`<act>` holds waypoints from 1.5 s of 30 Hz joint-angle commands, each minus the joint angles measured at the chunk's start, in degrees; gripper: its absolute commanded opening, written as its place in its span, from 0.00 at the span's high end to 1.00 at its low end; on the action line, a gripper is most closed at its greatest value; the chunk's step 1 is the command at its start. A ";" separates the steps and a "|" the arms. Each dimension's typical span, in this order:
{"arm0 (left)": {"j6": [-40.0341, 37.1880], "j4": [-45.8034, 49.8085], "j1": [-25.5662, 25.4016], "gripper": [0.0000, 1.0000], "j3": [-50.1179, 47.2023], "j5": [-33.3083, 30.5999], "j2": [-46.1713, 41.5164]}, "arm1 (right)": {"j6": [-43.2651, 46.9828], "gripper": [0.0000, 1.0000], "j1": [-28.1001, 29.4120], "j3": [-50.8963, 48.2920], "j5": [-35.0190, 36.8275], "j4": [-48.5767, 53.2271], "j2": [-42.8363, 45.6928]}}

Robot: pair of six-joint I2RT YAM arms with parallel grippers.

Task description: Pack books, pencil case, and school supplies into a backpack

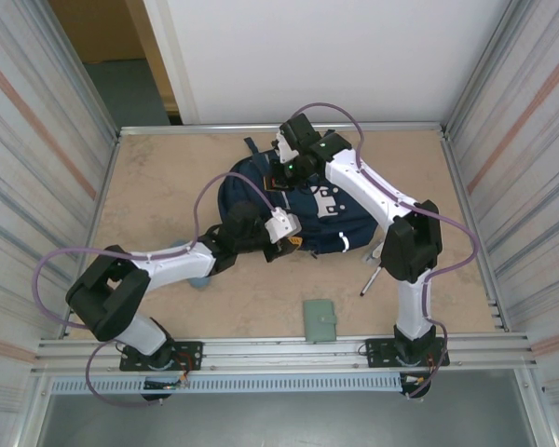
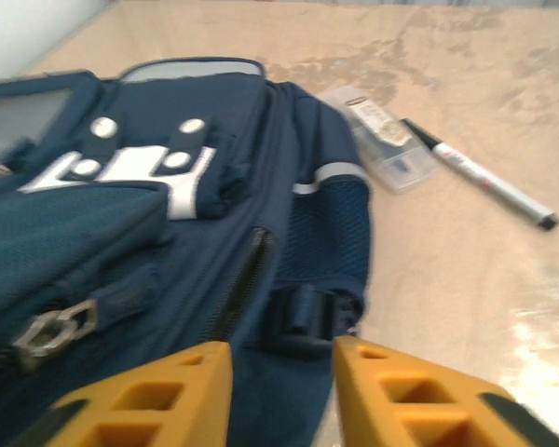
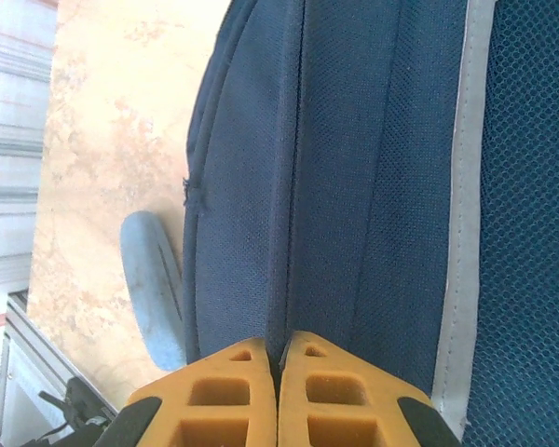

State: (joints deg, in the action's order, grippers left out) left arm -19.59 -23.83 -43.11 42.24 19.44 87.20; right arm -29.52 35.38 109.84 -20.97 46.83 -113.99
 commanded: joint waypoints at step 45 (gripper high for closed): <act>8.23 -33.43 -2.24 0.81 -9.29 -29.48 11.70 | -1.02 1.00 5.29 5.21 -0.70 -0.32 4.72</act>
State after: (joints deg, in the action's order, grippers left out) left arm -13.17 -57.69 -46.09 30.92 -5.06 98.56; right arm -29.54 38.24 111.55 -17.52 48.12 -113.97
